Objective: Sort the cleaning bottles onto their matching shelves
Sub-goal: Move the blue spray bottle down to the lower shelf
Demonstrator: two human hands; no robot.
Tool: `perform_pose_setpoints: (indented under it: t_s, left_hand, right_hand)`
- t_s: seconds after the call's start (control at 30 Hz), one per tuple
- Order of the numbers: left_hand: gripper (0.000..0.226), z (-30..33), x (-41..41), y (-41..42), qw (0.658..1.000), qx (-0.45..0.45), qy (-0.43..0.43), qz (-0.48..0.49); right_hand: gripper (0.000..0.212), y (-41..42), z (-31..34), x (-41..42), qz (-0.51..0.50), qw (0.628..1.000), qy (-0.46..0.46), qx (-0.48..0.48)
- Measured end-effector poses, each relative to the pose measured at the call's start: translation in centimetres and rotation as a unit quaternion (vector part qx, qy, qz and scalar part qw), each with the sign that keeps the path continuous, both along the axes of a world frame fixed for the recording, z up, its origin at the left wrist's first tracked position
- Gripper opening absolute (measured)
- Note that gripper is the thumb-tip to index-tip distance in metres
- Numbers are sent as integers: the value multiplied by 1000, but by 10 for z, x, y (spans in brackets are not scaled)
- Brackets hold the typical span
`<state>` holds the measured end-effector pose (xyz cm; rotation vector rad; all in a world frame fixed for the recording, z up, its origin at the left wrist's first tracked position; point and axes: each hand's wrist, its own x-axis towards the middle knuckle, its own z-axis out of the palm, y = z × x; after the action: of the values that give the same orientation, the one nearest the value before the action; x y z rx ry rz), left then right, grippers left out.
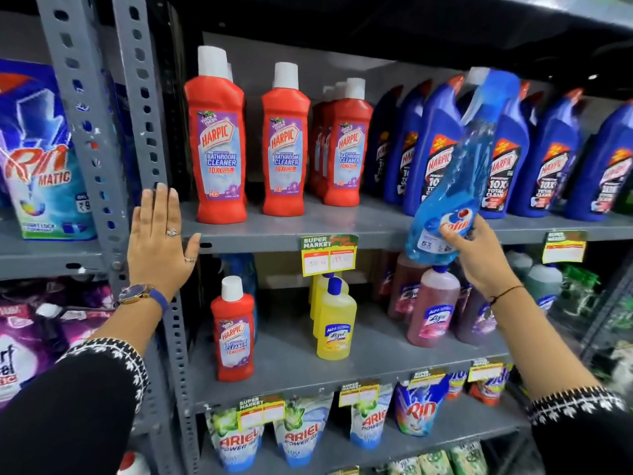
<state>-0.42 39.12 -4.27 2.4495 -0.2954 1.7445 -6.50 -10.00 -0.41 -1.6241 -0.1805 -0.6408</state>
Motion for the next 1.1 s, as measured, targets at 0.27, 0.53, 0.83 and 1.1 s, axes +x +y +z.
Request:
perform_pose_setpoints:
  t_s: [0.27,0.53,0.83,1.1]
  left_hand:
    - [68,-1,1,2,1000,-1,2,-3]
    - [69,-1,-1,3,1000,1,-3,-1]
    - [70,0,-2,3,1000,5,-6,9]
    - [73,3,-5,3,1000,10,-7,11]
  right_hand:
    - [55,8,-134,-25,36,989,139,33]
    - [67,55,-247,-23,63,960,264,71]
    - [97,118,-264,13,113,950,277,86]
    - [63,174,-256,49,147,949,274,50]
